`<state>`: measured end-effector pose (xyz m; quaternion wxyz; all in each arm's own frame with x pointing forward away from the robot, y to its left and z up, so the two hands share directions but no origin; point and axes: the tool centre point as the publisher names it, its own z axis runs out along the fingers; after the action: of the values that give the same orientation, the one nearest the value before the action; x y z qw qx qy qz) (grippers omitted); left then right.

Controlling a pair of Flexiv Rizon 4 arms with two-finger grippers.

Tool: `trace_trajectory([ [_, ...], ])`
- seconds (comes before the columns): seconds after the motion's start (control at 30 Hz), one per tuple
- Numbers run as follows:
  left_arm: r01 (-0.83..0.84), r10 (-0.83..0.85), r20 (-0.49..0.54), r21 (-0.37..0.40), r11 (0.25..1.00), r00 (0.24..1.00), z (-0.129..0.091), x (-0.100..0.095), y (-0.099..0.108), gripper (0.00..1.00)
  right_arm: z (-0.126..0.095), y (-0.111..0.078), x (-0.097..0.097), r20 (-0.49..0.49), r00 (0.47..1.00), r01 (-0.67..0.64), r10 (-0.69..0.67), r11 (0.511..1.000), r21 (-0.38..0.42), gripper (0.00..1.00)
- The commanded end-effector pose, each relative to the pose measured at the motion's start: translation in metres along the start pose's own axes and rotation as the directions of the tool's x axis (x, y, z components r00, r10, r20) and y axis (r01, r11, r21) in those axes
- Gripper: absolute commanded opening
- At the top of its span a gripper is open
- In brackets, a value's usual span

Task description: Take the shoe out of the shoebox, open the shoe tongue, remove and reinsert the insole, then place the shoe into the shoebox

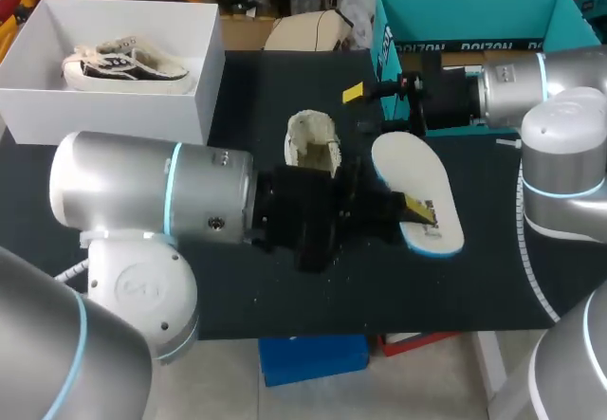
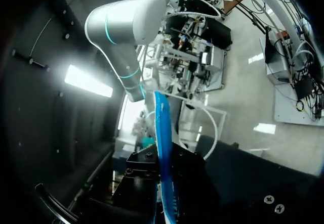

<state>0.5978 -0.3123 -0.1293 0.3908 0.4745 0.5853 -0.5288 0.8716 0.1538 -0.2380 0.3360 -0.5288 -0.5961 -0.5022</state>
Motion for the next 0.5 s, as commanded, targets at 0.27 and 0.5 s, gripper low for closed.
trace_trajectory([
  [0.27,0.067,-0.063,0.137,-0.019,0.998,0.989,-0.012,0.065,0.002,0.0,0.002,-0.001,-0.001,0.0,1.0,0.0,0.0,1.0,-0.004,1.0],
  [0.5,0.067,-0.063,0.137,-0.019,0.998,0.989,-0.012,0.065,0.002,0.0,0.002,-0.001,-0.001,0.0,1.0,0.0,0.0,1.0,-0.004,1.0],
])
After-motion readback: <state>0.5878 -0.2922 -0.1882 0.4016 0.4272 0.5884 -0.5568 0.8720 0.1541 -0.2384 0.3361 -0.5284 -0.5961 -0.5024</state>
